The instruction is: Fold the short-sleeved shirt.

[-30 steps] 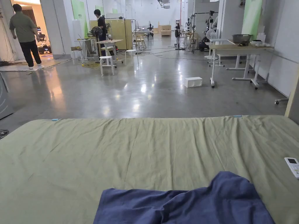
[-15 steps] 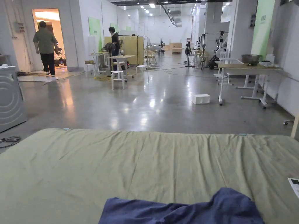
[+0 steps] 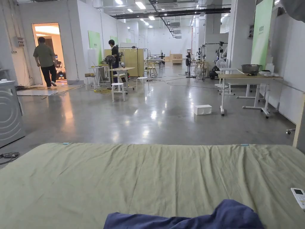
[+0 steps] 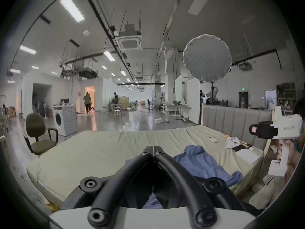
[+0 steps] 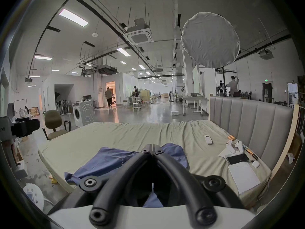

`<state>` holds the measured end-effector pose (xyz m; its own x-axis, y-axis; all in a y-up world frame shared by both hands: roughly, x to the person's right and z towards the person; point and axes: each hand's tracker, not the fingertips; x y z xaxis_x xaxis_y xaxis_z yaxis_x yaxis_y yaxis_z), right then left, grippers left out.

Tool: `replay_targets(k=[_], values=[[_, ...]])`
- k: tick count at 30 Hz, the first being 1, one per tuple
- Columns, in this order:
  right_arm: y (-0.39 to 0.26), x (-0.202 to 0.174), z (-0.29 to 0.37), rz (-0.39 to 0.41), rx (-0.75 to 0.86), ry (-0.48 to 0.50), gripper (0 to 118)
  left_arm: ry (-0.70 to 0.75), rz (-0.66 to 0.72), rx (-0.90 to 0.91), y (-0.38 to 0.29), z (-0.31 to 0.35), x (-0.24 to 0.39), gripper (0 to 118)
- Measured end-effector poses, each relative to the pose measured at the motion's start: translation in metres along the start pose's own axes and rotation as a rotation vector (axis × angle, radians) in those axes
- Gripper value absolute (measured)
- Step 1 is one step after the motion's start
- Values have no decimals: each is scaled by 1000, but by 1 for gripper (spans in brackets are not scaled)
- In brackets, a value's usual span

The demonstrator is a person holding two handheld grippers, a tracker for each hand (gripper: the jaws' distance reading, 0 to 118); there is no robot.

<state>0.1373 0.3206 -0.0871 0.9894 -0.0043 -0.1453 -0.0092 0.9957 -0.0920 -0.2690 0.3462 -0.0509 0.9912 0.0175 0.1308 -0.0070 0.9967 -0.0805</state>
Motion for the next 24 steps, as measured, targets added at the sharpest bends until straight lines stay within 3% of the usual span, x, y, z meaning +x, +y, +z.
replay_targets(k=[2,16,21,24], values=[[-5,1,-3,-41,-66,10,0,52,-52,25,-5,2,4,0],[0,-9,0,6,-37,15,0,88,-41,-5,0,0,-19,0],[-8,-9,3,3,-57,10,0,77,70,-198,-30,-24,-46,0],[-17,-7,3,-33,-97,15,0,86,214,-232,-63,-35,-77,0]])
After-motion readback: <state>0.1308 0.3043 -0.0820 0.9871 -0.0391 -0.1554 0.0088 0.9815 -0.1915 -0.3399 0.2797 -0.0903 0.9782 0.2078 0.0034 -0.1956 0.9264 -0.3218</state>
